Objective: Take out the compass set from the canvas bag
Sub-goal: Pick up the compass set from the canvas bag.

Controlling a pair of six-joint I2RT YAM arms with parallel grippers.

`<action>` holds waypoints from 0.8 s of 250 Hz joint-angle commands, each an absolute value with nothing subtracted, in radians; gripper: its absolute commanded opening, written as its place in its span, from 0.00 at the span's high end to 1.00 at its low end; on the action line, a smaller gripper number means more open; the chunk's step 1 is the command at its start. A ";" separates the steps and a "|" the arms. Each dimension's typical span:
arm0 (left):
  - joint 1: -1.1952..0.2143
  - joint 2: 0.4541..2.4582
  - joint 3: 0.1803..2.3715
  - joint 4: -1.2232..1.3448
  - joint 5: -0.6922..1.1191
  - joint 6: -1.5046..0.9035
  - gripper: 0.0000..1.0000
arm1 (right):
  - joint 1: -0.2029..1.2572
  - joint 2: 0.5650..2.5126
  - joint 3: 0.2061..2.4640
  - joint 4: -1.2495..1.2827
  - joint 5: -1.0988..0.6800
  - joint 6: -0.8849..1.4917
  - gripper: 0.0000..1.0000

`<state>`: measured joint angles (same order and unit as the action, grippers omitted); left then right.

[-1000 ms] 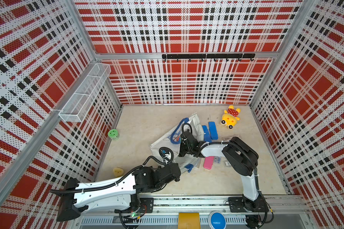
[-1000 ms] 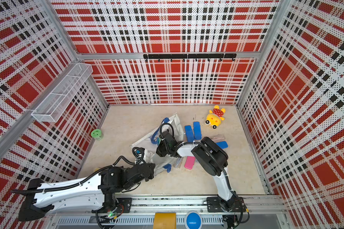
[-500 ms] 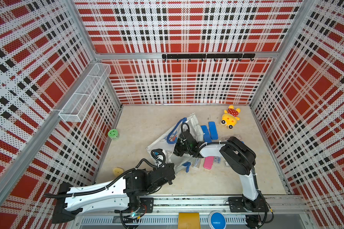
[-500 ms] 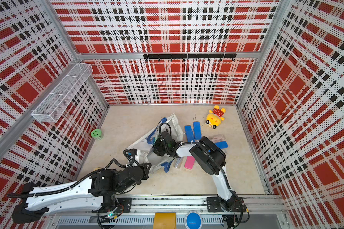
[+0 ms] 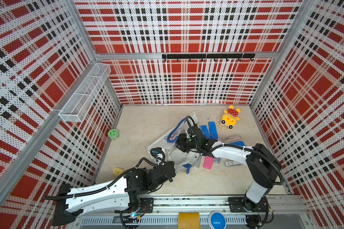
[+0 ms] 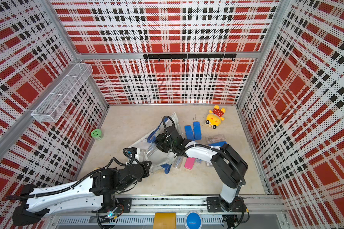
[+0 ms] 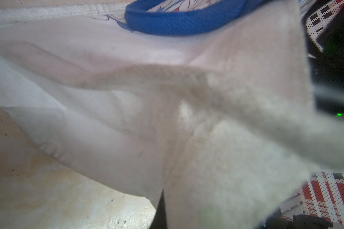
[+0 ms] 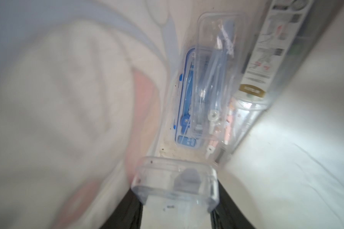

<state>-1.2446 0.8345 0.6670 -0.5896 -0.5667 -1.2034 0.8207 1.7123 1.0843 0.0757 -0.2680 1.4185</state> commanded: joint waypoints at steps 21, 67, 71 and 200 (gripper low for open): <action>-1.208 0.851 0.669 -0.527 -0.566 -1.190 1.00 | 0.768 1.569 1.086 -0.172 -0.240 1.240 0.69; -1.174 0.858 0.651 -0.502 -0.555 -1.186 1.00 | 0.691 1.446 1.130 -0.372 -0.235 1.065 0.70; -1.171 0.859 0.650 -0.500 -0.552 -1.184 1.00 | 0.684 1.438 1.139 -0.387 -0.238 1.048 0.70; -1.109 0.832 0.630 -0.485 -0.557 -1.163 1.00 | 0.223 1.504 1.492 -0.898 -0.532 0.468 0.72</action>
<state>-1.1206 0.8417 0.6495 -0.4995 -0.5316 -1.1763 0.2630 1.4136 1.4029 -0.7189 -0.4568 0.7120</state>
